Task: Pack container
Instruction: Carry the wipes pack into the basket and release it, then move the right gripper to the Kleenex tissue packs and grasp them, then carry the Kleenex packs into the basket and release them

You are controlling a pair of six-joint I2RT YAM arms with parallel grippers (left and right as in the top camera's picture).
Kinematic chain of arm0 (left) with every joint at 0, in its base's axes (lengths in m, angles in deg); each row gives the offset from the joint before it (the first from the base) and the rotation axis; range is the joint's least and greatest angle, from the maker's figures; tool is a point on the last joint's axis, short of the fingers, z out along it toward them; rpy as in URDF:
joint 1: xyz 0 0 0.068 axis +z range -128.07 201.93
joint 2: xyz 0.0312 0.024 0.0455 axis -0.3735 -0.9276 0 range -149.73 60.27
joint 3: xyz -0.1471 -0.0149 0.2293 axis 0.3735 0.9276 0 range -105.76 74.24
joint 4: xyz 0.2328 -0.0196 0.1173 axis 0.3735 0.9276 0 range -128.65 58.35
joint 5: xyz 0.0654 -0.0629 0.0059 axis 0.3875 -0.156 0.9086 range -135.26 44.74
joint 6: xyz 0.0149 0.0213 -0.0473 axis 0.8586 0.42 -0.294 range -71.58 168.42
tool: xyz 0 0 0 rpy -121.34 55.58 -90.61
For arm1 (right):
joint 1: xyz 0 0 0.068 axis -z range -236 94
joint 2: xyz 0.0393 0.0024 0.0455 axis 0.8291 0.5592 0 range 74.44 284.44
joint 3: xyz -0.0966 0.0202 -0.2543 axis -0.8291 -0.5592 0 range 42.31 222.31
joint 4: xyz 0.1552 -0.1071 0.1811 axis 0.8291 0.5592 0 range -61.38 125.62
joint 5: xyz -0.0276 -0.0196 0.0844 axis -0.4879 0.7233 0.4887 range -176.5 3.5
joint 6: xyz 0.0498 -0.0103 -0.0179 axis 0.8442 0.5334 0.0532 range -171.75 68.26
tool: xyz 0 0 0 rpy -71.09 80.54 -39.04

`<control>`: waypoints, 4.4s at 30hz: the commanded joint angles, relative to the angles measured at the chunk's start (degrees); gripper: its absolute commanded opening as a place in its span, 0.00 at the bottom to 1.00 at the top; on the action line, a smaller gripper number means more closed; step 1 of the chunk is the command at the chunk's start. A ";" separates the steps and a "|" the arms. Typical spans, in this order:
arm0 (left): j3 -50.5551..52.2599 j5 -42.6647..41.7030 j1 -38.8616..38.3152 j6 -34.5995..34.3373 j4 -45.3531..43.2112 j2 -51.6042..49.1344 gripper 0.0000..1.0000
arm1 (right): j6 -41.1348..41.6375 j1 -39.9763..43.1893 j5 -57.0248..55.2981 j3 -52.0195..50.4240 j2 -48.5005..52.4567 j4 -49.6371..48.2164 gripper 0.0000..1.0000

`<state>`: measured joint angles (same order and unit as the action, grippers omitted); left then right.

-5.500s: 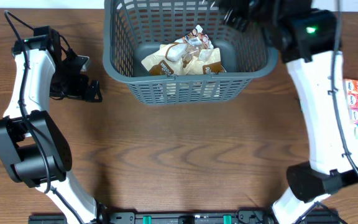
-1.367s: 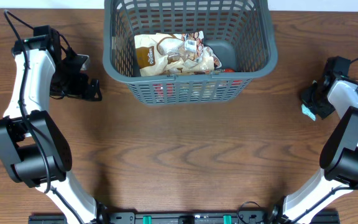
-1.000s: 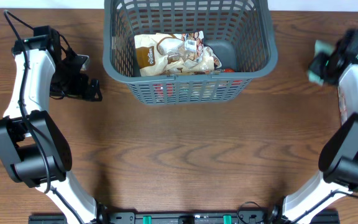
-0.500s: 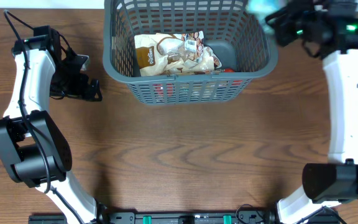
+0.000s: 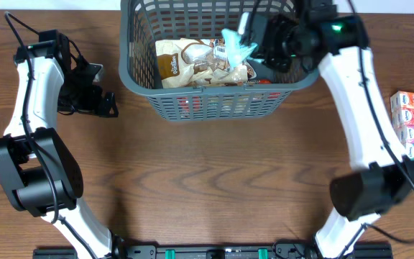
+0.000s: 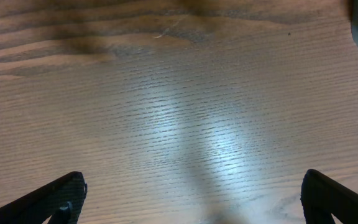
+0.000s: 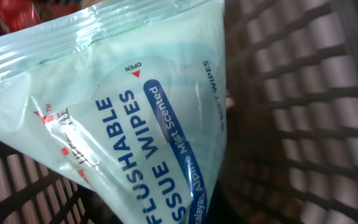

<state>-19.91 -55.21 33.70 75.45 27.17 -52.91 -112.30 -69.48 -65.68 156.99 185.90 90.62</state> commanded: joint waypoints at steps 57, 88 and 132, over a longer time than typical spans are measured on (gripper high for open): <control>0.09 -0.13 -0.13 -1.25 -0.11 0.04 0.99 | 43.30 53.00 -18.67 14.47 -1.16 29.31 0.80; 0.09 -0.13 -1.62 -4.28 -0.52 0.04 0.99 | 22.95 58.05 -11.06 -9.53 16.83 2.25 0.96; 0.09 -0.11 -1.62 -5.07 -0.52 0.04 0.99 | 37.03 28.79 1.62 25.77 3.02 -0.07 0.01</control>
<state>-19.91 -55.23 32.30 70.90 26.49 -52.91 -73.92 -36.67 -66.01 178.38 192.57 90.44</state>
